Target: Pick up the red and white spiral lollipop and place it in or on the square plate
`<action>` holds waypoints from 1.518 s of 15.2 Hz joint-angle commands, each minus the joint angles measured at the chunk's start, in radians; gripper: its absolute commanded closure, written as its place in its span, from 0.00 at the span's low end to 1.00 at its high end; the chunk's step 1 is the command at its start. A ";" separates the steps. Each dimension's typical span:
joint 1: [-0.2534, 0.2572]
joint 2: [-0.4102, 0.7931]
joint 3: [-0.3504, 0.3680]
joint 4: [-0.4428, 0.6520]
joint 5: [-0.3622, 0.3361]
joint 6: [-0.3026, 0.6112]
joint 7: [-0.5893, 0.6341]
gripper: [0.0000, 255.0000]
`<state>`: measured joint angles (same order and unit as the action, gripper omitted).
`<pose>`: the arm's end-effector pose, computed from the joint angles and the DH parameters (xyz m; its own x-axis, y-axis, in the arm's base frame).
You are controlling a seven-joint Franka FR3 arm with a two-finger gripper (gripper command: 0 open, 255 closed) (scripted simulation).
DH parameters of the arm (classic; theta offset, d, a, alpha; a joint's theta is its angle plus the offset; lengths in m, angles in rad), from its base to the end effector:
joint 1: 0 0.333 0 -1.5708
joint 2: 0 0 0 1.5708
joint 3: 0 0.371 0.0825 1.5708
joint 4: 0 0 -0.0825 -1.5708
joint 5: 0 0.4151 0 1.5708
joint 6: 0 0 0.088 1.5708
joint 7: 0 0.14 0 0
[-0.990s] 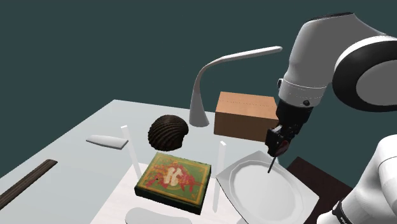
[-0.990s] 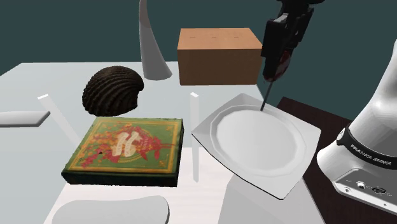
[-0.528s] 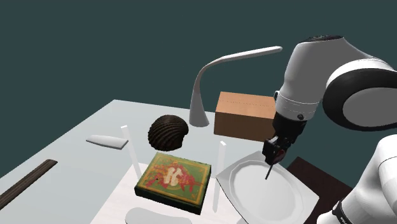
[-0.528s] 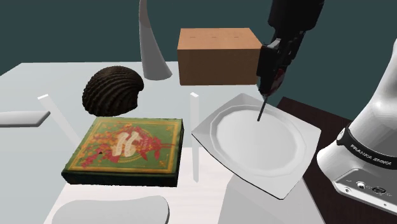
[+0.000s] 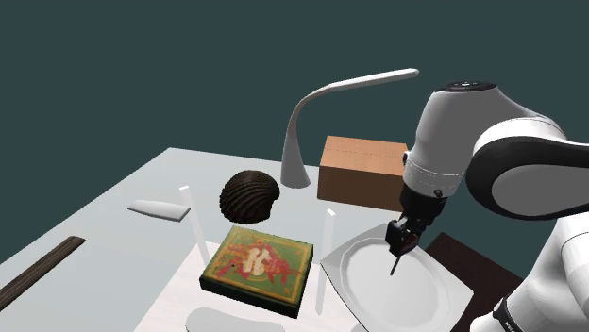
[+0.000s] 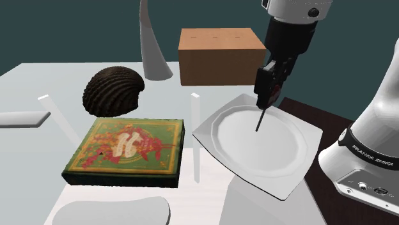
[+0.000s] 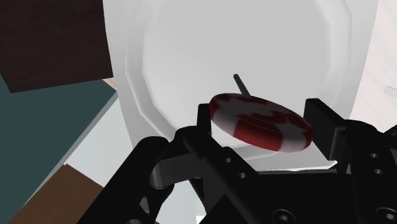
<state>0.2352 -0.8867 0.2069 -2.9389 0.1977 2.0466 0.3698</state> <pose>0.2339 0.1138 0.3674 0.9953 -0.0953 -0.0141 -0.0955 -0.9954 -0.0104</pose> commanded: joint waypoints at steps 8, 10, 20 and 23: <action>0.001 0.007 0.002 -0.003 0.002 0.011 0.000 0.00; 0.001 0.007 0.002 -0.003 0.002 0.011 0.000 0.00; -0.012 -0.043 -0.021 0.102 -0.024 -0.144 0.003 0.00; -0.012 -0.043 -0.021 0.102 -0.024 -0.143 0.003 0.00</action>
<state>0.2230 -0.9285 0.1858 -2.8369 0.1734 1.9042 0.3722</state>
